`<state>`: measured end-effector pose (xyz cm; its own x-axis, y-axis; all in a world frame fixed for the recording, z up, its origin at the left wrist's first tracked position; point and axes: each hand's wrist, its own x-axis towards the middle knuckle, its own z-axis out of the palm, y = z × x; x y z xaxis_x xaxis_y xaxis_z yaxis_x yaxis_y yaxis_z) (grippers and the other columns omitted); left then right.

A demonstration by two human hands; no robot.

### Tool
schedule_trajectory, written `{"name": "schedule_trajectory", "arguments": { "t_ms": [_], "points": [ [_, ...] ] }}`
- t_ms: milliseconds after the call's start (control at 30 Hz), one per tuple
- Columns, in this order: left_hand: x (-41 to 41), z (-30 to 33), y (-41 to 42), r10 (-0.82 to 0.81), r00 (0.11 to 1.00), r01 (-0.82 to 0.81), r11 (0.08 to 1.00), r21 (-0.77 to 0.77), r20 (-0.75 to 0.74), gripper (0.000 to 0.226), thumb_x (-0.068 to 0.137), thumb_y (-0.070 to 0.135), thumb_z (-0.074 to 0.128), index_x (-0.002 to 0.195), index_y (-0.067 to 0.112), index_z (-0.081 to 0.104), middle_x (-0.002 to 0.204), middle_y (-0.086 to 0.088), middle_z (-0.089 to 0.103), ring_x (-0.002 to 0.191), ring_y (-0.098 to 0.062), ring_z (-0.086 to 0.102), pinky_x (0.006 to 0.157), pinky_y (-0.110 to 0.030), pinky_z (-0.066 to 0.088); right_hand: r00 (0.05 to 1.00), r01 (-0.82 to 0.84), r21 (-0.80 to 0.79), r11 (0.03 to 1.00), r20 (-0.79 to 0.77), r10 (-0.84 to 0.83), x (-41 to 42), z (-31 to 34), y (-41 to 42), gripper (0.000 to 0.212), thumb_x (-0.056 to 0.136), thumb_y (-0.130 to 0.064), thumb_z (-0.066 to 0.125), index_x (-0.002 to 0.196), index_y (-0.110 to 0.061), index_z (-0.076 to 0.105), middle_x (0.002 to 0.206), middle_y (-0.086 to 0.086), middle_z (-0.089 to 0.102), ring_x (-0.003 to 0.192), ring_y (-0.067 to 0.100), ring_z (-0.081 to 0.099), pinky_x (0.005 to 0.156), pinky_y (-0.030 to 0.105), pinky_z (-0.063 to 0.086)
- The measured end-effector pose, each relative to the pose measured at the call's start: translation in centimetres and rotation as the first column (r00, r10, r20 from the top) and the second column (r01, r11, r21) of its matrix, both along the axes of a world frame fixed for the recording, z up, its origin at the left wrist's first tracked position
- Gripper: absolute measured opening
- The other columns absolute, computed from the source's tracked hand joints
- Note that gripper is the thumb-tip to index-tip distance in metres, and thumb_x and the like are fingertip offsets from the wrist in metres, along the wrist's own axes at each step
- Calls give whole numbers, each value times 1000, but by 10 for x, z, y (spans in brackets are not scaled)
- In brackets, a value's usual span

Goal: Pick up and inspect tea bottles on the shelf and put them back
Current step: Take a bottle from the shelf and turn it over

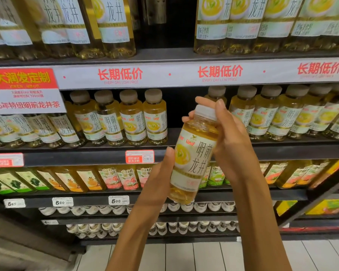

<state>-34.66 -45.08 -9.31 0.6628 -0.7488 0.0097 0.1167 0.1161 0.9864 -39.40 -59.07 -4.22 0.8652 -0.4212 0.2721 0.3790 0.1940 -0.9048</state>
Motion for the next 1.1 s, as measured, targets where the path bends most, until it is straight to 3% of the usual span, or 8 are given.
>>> {"name": "schedule_trajectory", "arguments": {
  "t_ms": [167,333,500,567,700,833,967,1100],
  "points": [
    [-10,-6,-8,-112,954,96,993,-72,-278,60,80,62,35,109,23,71,94,-13,73,74,-25,72,67,-34,58,986,-162,101,982,61,157,4,0,3,43,90,-43,47,119,-13,58,93,7,68,98,27,67,90,40,54],
    [-9,2,-10,45,990,-29,993,118,-136,54,76,63,30,101,34,67,115,-7,70,109,-24,65,101,-48,47,994,-106,47,993,35,104,0,-1,-5,32,92,-37,46,110,-13,59,90,5,67,91,21,67,84,36,56],
    [-13,10,-16,94,987,-70,982,175,-132,68,80,63,25,120,23,63,119,-14,67,114,-33,61,103,-53,42,999,-54,-18,998,2,54,-2,-1,-6,35,91,-40,48,112,-15,60,94,2,71,95,18,68,83,31,56],
    [-12,8,-15,92,983,-65,984,167,-159,67,85,60,26,123,18,61,115,-15,69,108,-32,64,99,-52,47,999,-49,-14,999,-14,49,-1,-1,-7,38,88,-43,49,112,-16,60,94,1,72,97,18,69,82,31,56],
    [-16,2,-11,-38,945,66,995,75,-326,71,82,61,35,118,6,61,79,-18,71,63,-27,68,59,-34,58,990,-139,138,981,20,138,4,-4,-7,39,87,-41,50,113,-13,59,91,5,71,90,20,70,81,34,57],
    [-21,2,-11,-99,924,131,989,62,-369,75,82,60,34,122,1,59,79,-22,68,62,-29,67,55,-32,55,962,-273,285,919,64,266,6,-10,-6,37,82,-39,55,107,-12,57,81,6,66,81,21,68,75,33,57],
    [-21,4,-13,16,967,44,973,228,-255,65,93,56,24,126,13,59,106,-17,70,93,-30,68,84,-40,56,981,-193,239,952,22,194,4,-14,-10,27,89,-35,51,102,-12,57,80,5,62,79,20,66,73,32,56],
    [-24,10,-13,88,981,-41,965,260,-172,65,70,71,27,105,30,65,114,-10,70,109,-29,64,104,-52,41,996,-35,88,996,-79,42,3,-13,-13,35,84,-39,53,106,-13,58,81,2,67,82,18,70,72,30,58]
  ]
}}
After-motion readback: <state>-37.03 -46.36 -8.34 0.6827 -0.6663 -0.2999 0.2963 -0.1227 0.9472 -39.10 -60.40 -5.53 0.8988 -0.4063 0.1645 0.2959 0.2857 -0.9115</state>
